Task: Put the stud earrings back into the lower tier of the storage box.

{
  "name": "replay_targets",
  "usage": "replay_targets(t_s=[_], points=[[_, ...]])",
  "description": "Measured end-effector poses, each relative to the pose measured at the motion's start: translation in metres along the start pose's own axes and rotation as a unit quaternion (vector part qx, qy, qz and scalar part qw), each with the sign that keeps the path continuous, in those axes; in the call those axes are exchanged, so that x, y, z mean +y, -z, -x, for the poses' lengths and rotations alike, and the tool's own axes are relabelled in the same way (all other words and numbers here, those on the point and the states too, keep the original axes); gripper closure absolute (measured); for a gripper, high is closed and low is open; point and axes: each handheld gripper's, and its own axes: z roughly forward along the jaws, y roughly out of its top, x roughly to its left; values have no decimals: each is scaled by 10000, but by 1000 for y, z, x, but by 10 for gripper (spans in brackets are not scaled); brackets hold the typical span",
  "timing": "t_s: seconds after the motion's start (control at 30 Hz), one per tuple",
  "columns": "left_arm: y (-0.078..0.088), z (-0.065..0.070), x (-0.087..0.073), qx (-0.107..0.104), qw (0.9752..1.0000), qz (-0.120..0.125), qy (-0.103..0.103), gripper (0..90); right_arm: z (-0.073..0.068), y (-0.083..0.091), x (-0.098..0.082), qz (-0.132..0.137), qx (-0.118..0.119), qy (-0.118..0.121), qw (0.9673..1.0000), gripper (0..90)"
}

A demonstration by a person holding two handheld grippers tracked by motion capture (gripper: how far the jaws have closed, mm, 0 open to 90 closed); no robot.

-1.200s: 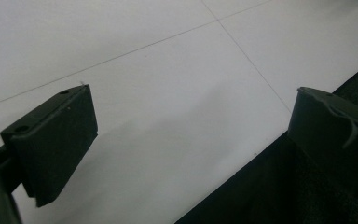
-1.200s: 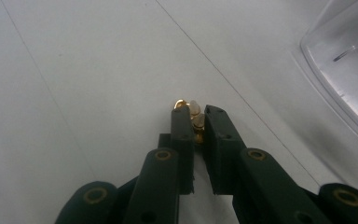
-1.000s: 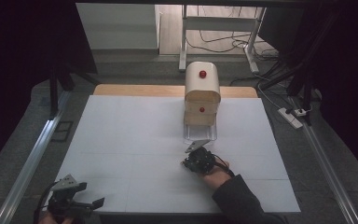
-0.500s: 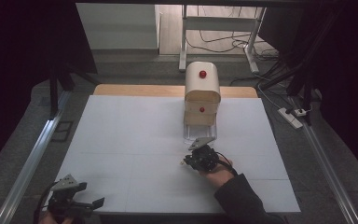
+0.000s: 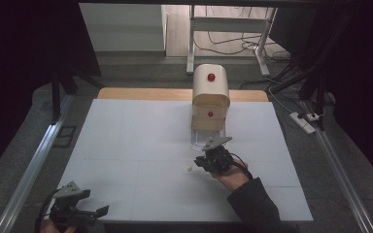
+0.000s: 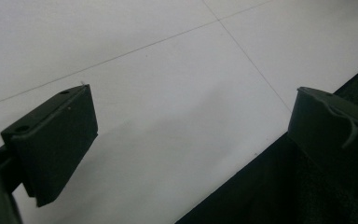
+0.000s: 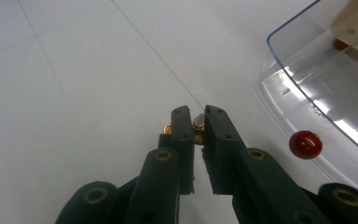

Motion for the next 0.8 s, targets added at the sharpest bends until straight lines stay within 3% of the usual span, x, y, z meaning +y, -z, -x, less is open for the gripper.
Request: replay_targets(t_s=[0.3,0.8], points=[[0,0,0,-1,10000,-2,7,15,4,6,5,37,16,-77,10000,824],[0,0,0,0,10000,-1,12,15,16,6,13,81,-157,-101,9998,823]])
